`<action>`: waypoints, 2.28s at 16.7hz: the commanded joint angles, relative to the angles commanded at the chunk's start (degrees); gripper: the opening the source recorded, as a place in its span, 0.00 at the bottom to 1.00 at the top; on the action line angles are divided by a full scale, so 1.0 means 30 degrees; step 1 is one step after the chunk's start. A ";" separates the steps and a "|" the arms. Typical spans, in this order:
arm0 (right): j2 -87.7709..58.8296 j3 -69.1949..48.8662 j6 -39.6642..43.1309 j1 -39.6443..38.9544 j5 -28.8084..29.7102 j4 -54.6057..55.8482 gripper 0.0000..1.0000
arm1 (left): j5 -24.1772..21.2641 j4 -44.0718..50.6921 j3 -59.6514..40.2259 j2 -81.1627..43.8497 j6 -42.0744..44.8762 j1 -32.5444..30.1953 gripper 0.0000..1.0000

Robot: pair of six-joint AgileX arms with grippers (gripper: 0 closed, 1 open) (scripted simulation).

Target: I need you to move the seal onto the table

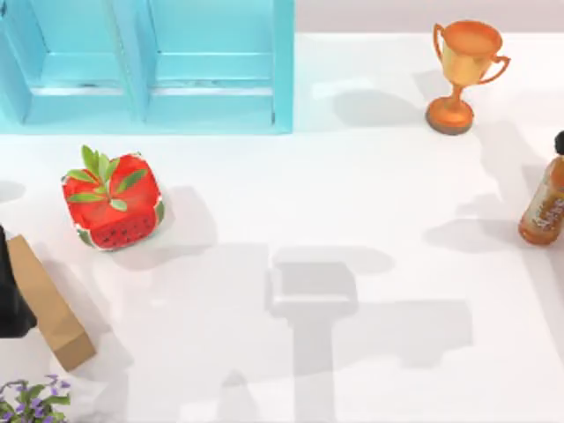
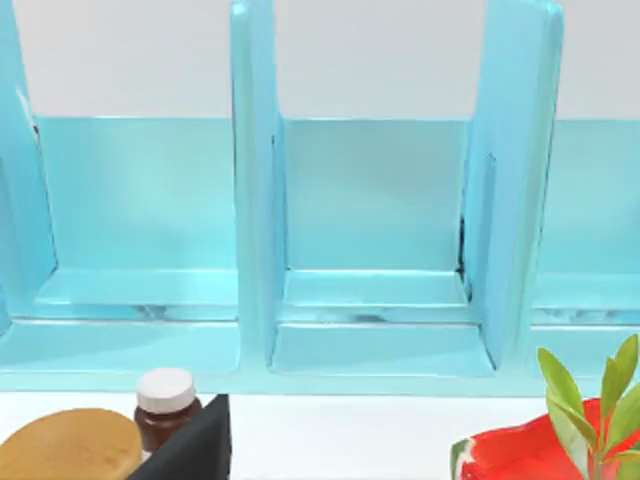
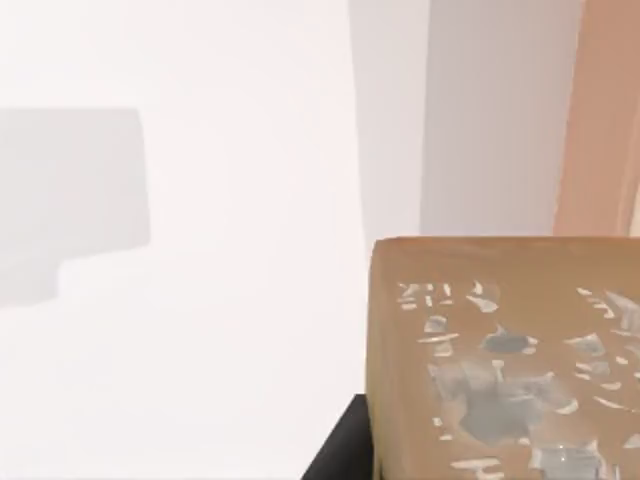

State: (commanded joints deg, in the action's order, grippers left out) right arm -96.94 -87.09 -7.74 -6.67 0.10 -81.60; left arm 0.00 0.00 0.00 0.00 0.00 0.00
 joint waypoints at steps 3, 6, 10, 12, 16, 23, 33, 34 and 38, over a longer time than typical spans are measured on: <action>-0.1293 -0.1057 -0.1269 -0.1207 -0.0024 0.0335 0.00 | 0.0000 0.0000 0.0000 0.0000 0.0000 0.0000 1.00; -0.2628 -0.2081 -0.2523 -0.2449 -0.0018 0.0642 0.00 | 0.0000 0.0000 0.0000 0.0000 0.0000 0.0000 1.00; -0.4421 -0.3432 -0.4201 -0.4096 0.0010 0.1036 0.00 | 0.0000 0.0000 0.0000 0.0000 0.0000 0.0000 1.00; -0.5305 -0.4120 -0.5040 -0.4920 0.0019 0.1245 0.00 | 0.0000 0.0000 0.0000 0.0000 0.0000 0.0000 1.00; -0.7084 -0.5485 -0.6701 -0.6585 -0.0005 0.1653 0.00 | 0.0000 0.0000 0.0000 0.0000 0.0000 0.0000 1.00; -1.0190 -0.7963 -0.9625 -0.9534 0.0039 0.2394 0.00 | 0.0000 0.0000 0.0000 0.0000 0.0000 0.0000 1.00; -1.1369 -0.8703 -1.1089 -1.0909 0.0040 0.3125 0.00 | 0.0000 0.0000 0.0000 0.0000 0.0000 0.0000 1.00; -1.1428 -0.8435 -1.1094 -1.0917 0.0050 0.3395 0.00 | 0.0000 0.0000 0.0000 0.0000 0.0000 0.0000 1.00; -1.1787 -0.6913 -1.1103 -1.0979 0.0069 0.5602 0.00 | 0.0000 0.0000 0.0000 0.0000 0.0000 0.0000 1.00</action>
State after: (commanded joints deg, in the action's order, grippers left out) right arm -132.30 -107.83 -41.05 -39.61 0.31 -64.80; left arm 0.00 0.00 0.00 0.00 0.00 0.00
